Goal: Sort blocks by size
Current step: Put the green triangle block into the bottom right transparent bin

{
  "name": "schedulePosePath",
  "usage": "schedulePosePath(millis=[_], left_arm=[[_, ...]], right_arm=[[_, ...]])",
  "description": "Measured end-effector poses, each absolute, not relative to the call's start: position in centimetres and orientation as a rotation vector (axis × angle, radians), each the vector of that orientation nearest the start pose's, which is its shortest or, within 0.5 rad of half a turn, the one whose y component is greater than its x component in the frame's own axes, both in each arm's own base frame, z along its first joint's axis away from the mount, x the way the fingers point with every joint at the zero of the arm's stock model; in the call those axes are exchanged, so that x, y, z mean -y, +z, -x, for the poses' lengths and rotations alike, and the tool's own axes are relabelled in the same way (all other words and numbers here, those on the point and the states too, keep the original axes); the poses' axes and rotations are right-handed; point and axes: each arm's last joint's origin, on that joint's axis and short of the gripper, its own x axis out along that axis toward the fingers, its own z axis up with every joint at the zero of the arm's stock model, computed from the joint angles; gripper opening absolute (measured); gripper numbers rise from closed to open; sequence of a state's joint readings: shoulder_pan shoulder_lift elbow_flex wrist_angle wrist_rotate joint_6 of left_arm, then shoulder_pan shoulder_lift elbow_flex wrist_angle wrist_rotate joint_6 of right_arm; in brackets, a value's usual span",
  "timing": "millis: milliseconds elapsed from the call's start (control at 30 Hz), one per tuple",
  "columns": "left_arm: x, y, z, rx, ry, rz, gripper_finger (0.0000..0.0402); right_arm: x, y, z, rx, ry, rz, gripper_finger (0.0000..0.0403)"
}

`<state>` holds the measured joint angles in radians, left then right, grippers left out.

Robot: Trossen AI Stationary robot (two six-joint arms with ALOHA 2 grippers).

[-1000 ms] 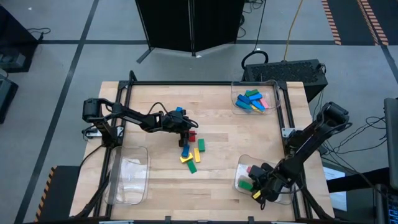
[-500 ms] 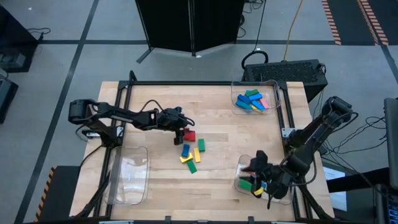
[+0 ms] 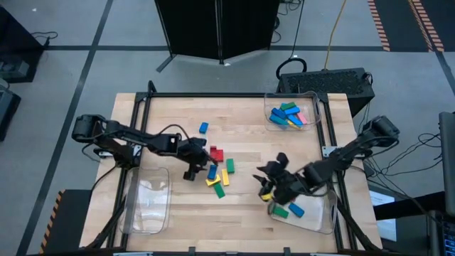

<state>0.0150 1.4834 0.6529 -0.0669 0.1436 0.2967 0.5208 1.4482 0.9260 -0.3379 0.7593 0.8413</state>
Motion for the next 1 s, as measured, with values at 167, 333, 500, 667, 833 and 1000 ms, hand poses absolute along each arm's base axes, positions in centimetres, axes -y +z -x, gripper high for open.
schedulePosePath(millis=[167,333,500,667,833,1000], left_arm=[[1.3,15.1,-26.6,-0.861,-0.336,-0.221,0.0194],[2.3,15.1,-26.5,-0.857,-0.372,-0.239,0.0194],[3.2,15.1,-26.5,-0.849,-0.383,-0.265,0.0194],[3.7,15.1,-26.5,-0.854,-0.358,-0.267,0.0194],[4.3,15.0,-26.2,-0.882,-0.359,-0.237,0.0194],[4.6,14.8,-25.9,-0.916,-0.352,-0.219,0.0194]], right_arm=[[-11.1,23.1,-30.1,-0.380,-0.386,-0.380,0.0144],[-10.1,20.6,-32.7,-0.434,-0.274,-0.417,0.0144],[-10.2,18.2,-35.0,-0.455,-0.222,-0.452,0.0144],[-11.3,17.6,-38.0,-0.526,-0.202,-0.360,0.0144],[-13.3,17.2,-40.5,-0.616,-0.196,-0.278,0.0144],[-13.5,15.4,-41.8,-0.739,-0.285,-0.334,0.0144]])
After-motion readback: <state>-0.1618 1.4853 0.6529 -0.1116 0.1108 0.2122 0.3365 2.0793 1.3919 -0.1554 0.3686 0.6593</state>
